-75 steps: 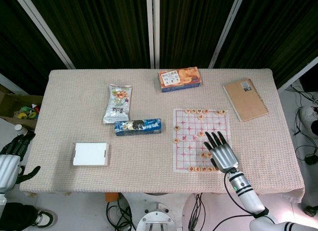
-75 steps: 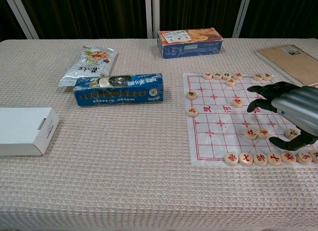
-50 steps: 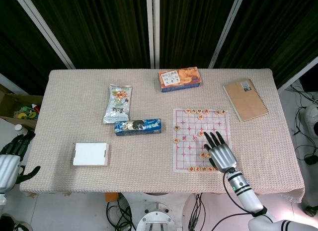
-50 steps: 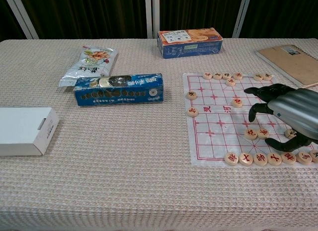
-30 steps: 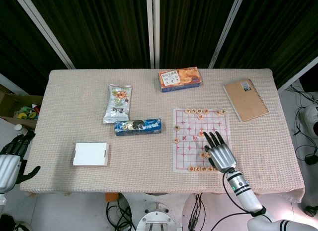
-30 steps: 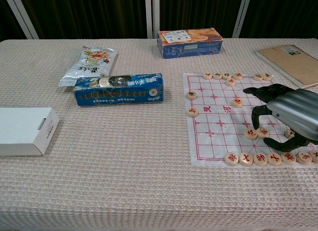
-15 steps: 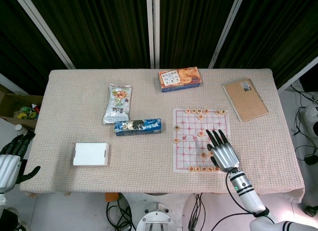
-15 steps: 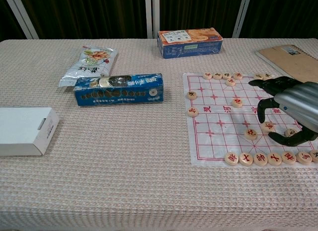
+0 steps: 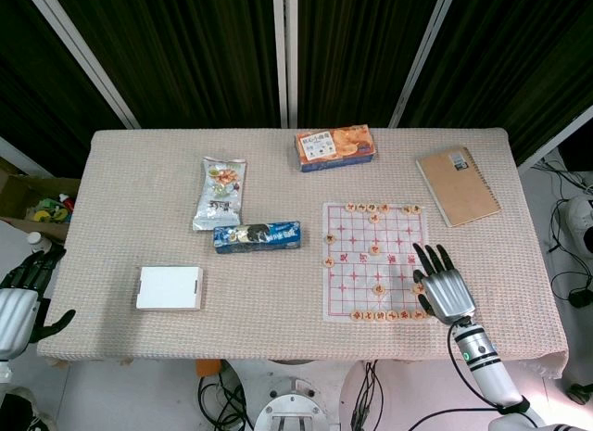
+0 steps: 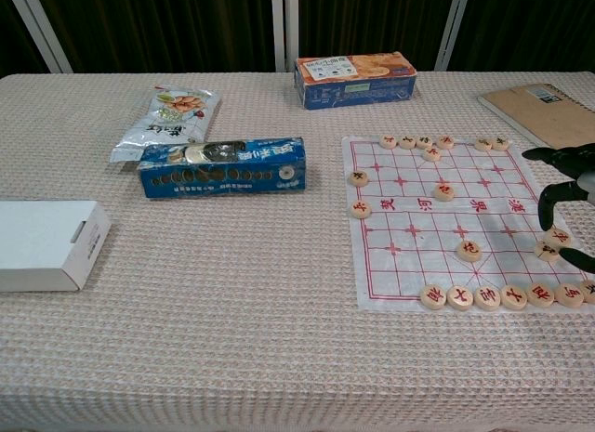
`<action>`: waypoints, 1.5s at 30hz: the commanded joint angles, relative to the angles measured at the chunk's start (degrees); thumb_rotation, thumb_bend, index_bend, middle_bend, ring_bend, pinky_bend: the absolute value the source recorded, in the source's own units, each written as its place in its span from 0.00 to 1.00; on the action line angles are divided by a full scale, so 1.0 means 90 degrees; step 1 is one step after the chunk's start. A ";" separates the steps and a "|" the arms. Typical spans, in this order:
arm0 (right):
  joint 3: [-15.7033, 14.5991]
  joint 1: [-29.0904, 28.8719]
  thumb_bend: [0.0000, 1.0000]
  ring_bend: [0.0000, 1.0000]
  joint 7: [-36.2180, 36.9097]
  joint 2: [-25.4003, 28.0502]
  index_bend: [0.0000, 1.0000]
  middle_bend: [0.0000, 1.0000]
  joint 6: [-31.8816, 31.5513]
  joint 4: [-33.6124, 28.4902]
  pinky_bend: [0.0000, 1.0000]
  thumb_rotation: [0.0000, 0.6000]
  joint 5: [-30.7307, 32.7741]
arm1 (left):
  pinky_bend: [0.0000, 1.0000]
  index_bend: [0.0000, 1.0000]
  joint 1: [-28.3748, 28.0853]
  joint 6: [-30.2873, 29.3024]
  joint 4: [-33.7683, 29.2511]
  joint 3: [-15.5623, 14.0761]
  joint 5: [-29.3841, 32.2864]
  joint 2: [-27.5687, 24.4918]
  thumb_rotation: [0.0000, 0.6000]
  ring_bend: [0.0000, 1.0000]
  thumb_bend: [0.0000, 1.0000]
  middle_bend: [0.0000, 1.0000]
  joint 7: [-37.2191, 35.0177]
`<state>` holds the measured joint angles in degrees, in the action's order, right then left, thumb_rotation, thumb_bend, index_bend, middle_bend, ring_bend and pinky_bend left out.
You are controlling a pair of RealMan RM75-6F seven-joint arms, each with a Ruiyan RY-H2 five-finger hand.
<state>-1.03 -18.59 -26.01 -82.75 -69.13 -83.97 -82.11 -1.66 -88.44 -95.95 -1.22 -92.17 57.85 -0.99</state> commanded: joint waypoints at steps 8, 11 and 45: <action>0.0006 0.0021 0.33 0.00 0.0105 -0.0078 0.57 0.00 0.0037 0.0153 0.00 1.00 -0.0022 | 0.22 0.08 -0.0006 0.0012 0.0007 0.0009 0.0029 0.0000 1.00 0.09 0.21 0.13 -0.0007; 0.0022 0.0017 0.33 0.00 0.0131 -0.0128 0.57 0.00 0.0030 0.0196 0.00 1.00 -0.0045 | 0.22 0.08 -0.0009 0.0019 0.0004 0.0008 0.0030 -0.0003 1.00 0.09 0.21 0.13 -0.0009; -0.0062 0.0316 0.31 0.00 0.0404 0.0441 0.14 0.00 -0.0485 -0.0153 0.00 1.00 -0.0334 | 0.22 0.08 0.0026 -0.0050 -0.0008 0.0003 0.0018 -0.0037 1.00 0.09 0.21 0.13 -0.0043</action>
<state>-1.11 -17.11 -23.72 -80.65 -71.27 -84.55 -84.01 -1.48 -88.69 -96.11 -1.19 -91.89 57.61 -1.02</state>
